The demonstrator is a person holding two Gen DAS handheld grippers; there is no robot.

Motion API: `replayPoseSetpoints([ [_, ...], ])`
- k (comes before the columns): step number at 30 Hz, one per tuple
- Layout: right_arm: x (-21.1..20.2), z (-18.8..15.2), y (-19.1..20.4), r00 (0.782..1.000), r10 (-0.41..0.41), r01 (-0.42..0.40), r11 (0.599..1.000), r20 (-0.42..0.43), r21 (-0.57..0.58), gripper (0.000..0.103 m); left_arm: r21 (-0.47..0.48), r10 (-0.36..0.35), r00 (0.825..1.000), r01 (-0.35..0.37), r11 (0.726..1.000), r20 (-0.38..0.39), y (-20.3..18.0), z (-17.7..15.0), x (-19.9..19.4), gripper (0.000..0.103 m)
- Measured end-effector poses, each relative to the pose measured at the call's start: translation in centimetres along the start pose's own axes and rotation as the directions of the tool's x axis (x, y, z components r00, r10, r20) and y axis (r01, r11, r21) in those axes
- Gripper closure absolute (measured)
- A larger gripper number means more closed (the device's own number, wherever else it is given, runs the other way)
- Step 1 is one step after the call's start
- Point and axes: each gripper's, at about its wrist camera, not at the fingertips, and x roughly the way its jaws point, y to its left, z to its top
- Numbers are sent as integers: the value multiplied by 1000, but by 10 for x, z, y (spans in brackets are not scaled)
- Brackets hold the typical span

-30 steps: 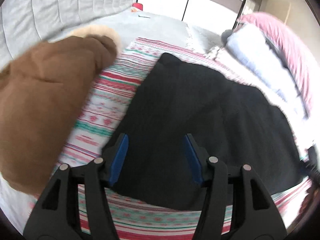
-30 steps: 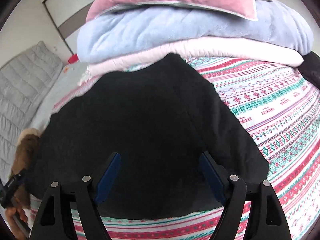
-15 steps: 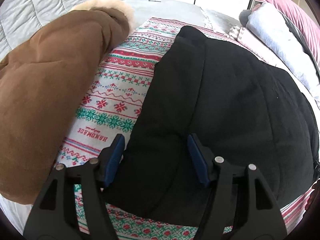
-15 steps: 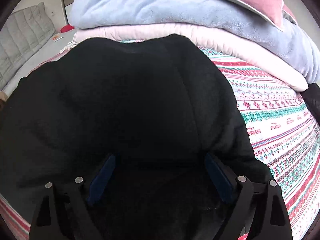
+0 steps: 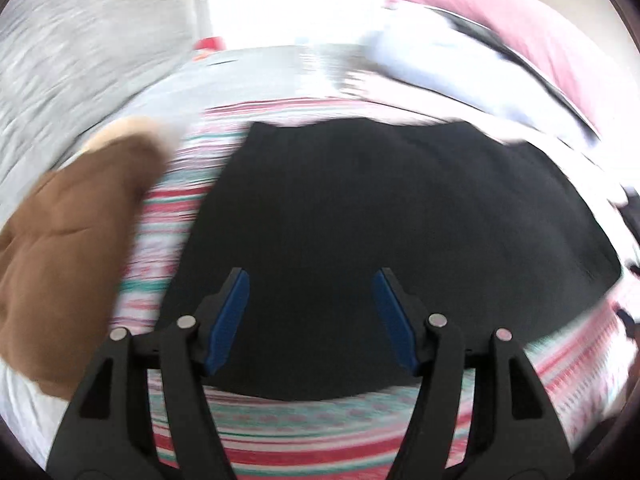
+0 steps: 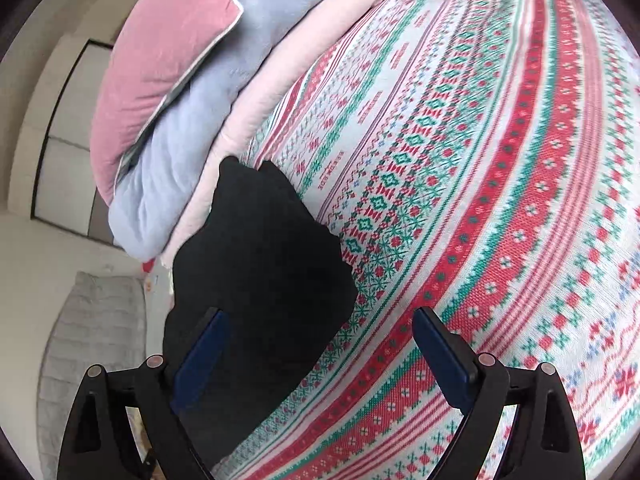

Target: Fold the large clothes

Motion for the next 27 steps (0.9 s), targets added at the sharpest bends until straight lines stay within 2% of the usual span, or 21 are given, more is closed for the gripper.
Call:
replayPoseSetpoints([
  [3, 16, -6, -3, 997, 39, -36, 998, -60, 52, 9, 109, -71, 997, 74, 991, -27, -50, -4, 5, 37],
  [5, 23, -7, 0, 997, 36, -32, 998, -67, 62, 9, 178, -127, 989, 138, 974, -70, -83, -7, 12, 37],
  [7, 33, 0, 8, 997, 23, -21, 999, -69, 28, 9, 261, -110, 991, 126, 957, -74, -111, -8, 19, 37],
  [9, 39, -2, 15, 995, 31, -30, 999, -93, 14, 9, 333, -45, 996, 67, 941, -75, -129, -11, 26, 37],
  [10, 43, -2, 15, 994, 31, -30, 999, -105, 15, 9, 332, -36, 995, 65, 941, -93, -127, -11, 31, 37],
  [13, 51, 0, 20, 994, 12, -12, 1000, -112, 5, 9, 273, -75, 982, 120, 955, -171, -117, -13, 50, 36],
  [17, 56, 1, 24, 992, -1, -1, 1000, -128, -19, 9, 255, -100, 974, 151, 955, -202, -114, -14, 52, 36],
  [20, 58, 2, 24, 990, 38, -36, 999, -135, 18, 9, 232, -111, 969, 163, 959, -221, -109, -1, 42, 36],
  [23, 56, 3, 19, 989, 72, -64, 996, -129, 65, 9, 221, -128, 972, 171, 960, -197, -109, 28, 36, 36],
  [25, 57, 3, 18, 986, 101, -90, 992, -130, 89, 9, 232, -104, 979, 143, 962, -173, -116, 58, 40, 36],
  [27, 57, 1, 19, 985, 107, -95, 991, -135, 94, 9, 234, -95, 979, 137, 963, -180, -124, 87, 55, 36],
])
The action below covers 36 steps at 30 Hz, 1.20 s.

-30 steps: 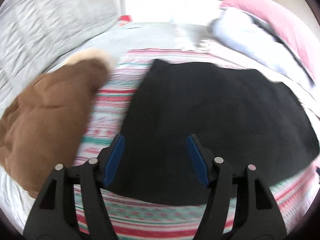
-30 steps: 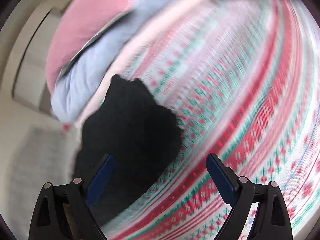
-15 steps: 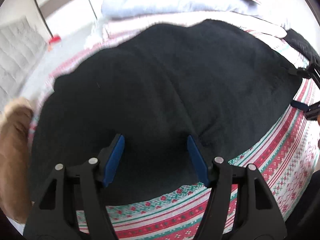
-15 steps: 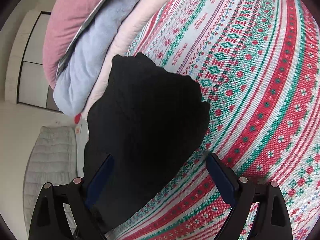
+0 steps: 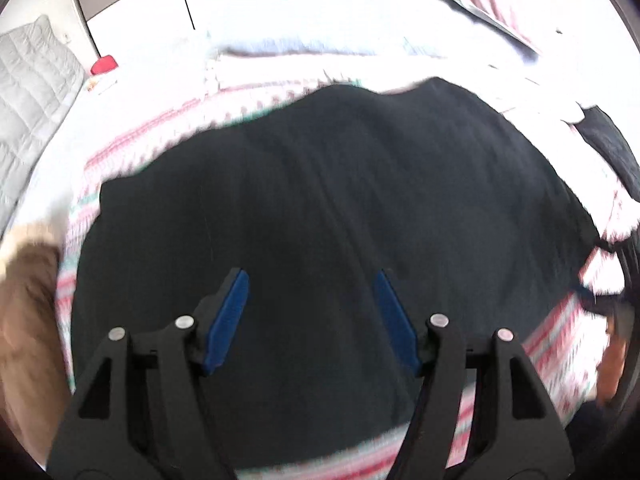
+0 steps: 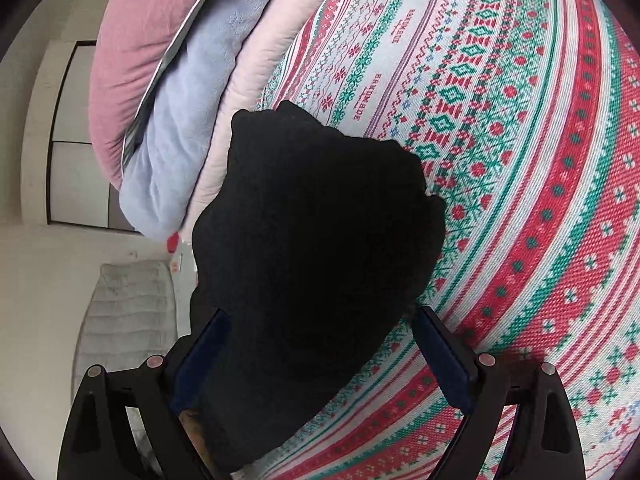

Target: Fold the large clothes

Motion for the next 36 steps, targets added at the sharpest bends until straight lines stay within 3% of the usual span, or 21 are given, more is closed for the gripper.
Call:
replayPoseSetpoints([
  [3, 4, -1, 4, 1000, -13, 13, 1000, -12, -18, 9, -66, -25, 997, 20, 998, -77, 10, 34, 33, 36],
  [5, 9, 0, 10, 999, -36, 36, 998, -16, -43, 9, -103, -9, 990, -6, 995, -138, 18, 48, 64, 36],
  [8, 13, 1, 14, 998, -53, 52, 996, -24, -67, 9, -42, 97, 971, -109, 993, -217, 11, 45, 106, 34],
  [11, 15, 2, 14, 998, -56, 54, 996, -29, -65, 9, -75, 101, 971, -119, 990, -217, 12, 36, 118, 26],
  [12, 16, 2, 15, 998, -56, 54, 996, -31, -68, 9, -76, 108, 971, -127, 989, -214, 13, 36, 117, 22],
  [18, 25, 2, 23, 998, -47, 42, 995, -51, -87, 9, -116, 66, 973, -94, 989, -221, 24, 39, 109, 22],
  [21, 22, 3, 20, 999, -22, 20, 998, -39, -64, 9, -133, 69, 981, -94, 987, -184, 26, 29, 83, 22],
  [24, 21, 4, 17, 999, -11, 9, 999, -36, -44, 9, -143, -26, 995, 12, 990, -96, 18, -7, 32, 22],
  [28, 23, 2, 22, 999, -16, 14, 998, -36, -56, 9, -96, -83, 994, 77, 992, -65, -9, -50, -7, 22],
  [32, 23, 0, 22, 999, -13, 12, 999, -32, -49, 9, -17, -21, 997, 20, 1000, -74, -29, -64, 3, 22],
  [36, 24, -1, 19, 999, -24, 23, 998, -26, -52, 9, -47, -21, 992, 15, 999, -128, -25, -70, 34, 16],
])
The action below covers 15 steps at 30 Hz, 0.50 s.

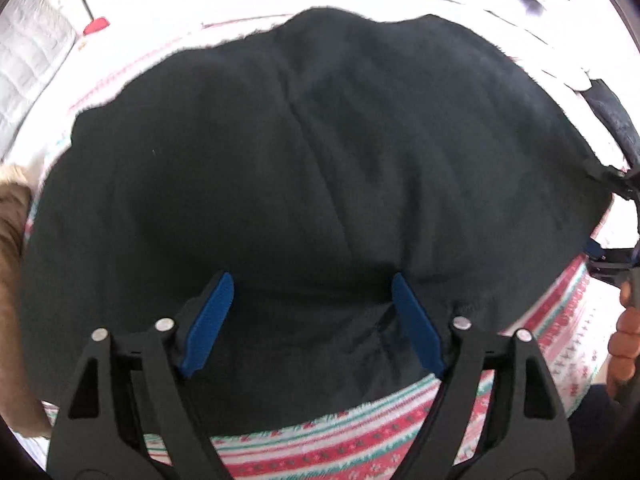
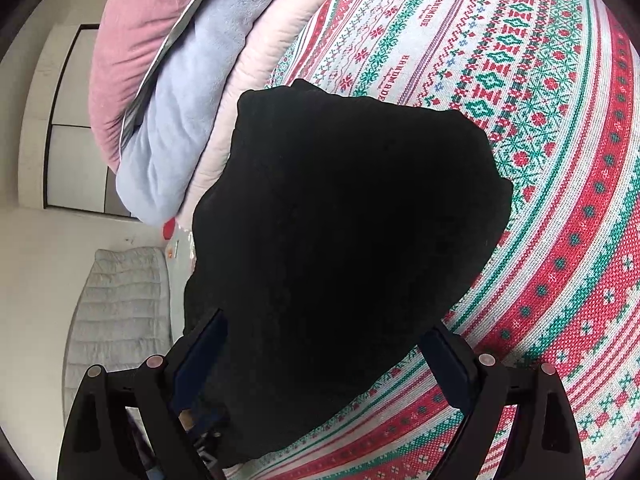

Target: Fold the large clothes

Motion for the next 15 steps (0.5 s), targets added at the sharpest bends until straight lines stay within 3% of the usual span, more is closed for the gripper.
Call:
replayPoseSetpoints([
  [6, 10, -3, 16, 1000, -16, 16, 996, 3, -87, 7, -31, -20, 1000, 20, 999, 8, 5, -2, 0, 16],
  [10, 6, -2, 14, 999, 22, -21, 997, 25, -70, 7, -69, -73, 996, 76, 995, 48, 20, -10, -33, 17],
  [13, 4, -1, 11, 998, 56, -54, 997, 35, -53, 7, -116, -72, 993, 83, 990, 94, 48, -24, -58, 17],
  [15, 4, -3, 11, 997, 50, -47, 997, 51, -60, 13, -176, -80, 991, 98, 980, 111, 75, -34, -66, 17],
])
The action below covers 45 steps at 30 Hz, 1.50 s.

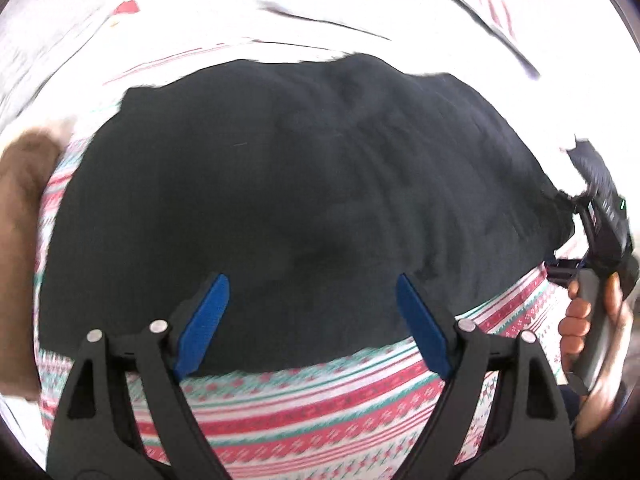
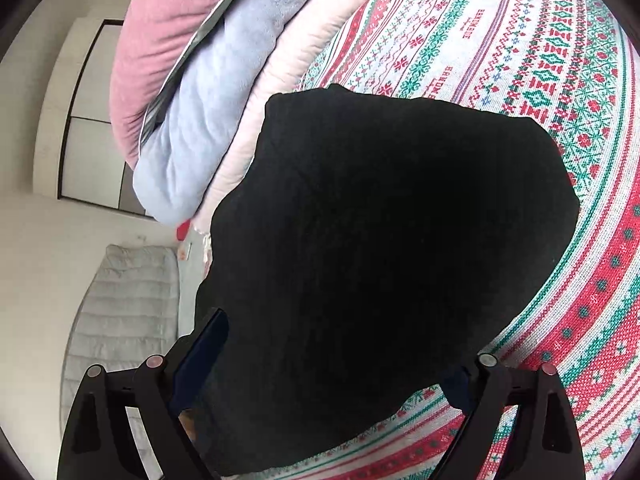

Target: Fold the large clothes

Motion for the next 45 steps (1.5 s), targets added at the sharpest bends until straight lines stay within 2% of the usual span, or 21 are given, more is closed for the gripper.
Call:
replayPoseSetpoints([
  [1, 0, -2, 1, 1000, -15, 15, 1000, 12, -14, 21, -27, 3, 1000, -2, 1000, 9, 14, -3, -4, 17],
  [3, -6, -4, 4, 997, -54, 57, 997, 52, -45, 73, -78, 29, 999, -27, 997, 29, 41, -8, -10, 17],
  [6, -19, -5, 7, 996, 14, -10, 999, 89, -54, 81, -175, 11, 997, 2, 985, 77, 85, -13, -25, 17],
  [9, -28, -13, 24, 989, 5, 12, 993, 145, -115, 83, -285, 30, 992, 5, 959, 120, 134, -18, -34, 17],
  [11, -33, -19, 38, 982, -9, 39, 987, 188, -156, 84, -343, 27, 996, 5, 939, 87, 158, -25, -23, 17],
  [14, -38, -27, 54, 971, -25, 72, 978, 237, -194, 84, -409, -38, 999, 45, 911, 26, 184, -35, 3, 17],
  [17, -45, -40, 77, 948, -57, 143, 955, 313, -258, 84, -413, -13, 1000, 21, 910, 22, 184, -36, -1, 17],
  [21, -50, -61, 126, 903, -91, 268, 883, 419, -386, 85, -443, -112, 989, 145, 885, 100, 193, -35, -20, 17],
  [23, -49, -79, 167, 867, -78, 352, 795, 492, -494, 85, -466, -132, 979, 192, 864, 159, 204, -35, -34, 17],
  [25, -45, -116, 220, 819, -12, 451, 630, 574, -631, 85, -491, -112, 971, 205, 847, 213, 221, -36, -47, 17],
  [26, -42, -135, 240, 806, 33, 476, 556, 590, -682, 86, -506, -99, 965, 214, 836, 243, 229, -37, -55, 17],
  [27, -36, -162, 264, 800, 98, 493, 455, 593, -741, 86, -524, -87, 958, 225, 822, 275, 239, -40, -62, 17],
  [28, -29, -192, 286, 805, 170, 489, 352, 568, -798, 86, -538, -80, 951, 236, 809, 298, 247, -42, -67, 17],
  [29, -22, -215, 299, 817, 221, 470, 277, 532, -838, 86, -551, -74, 943, 251, 796, 323, 255, -45, -73, 17],
  [32, 17, -310, 331, 875, 326, 389, -31, 359, -921, 86, -601, -39, 915, 296, 742, 402, 279, -56, -87, 17],
  [34, 53, -358, 333, 918, 281, 336, -182, 279, -924, 86, -629, -28, 906, 315, 711, 422, 291, -62, -89, 17],
  [36, 97, -398, 320, 957, 175, 275, -311, 230, -910, 85, -655, -16, 905, 321, 684, 426, 300, -67, -88, 17],
  [37, 121, -412, 307, 974, 101, 227, -361, 204, -905, 85, -676, -9, 907, 321, 664, 422, 306, -71, -86, 17],
  [39, 161, -430, 278, 985, -59, 124, -412, 162, -903, 85, -696, -8, 910, 323, 642, 415, 312, -75, -81, 17],
  [41, 162, -444, 253, 982, -8, 164, -473, 190, -866, 84, -697, -17, 914, 321, 641, 406, 314, -71, -76, 17],
  [45, 154, -424, 261, 991, -31, 106, -402, 129, -909, 80, -657, -30, 925, 292, 694, 379, 302, -61, -73, 17],
])
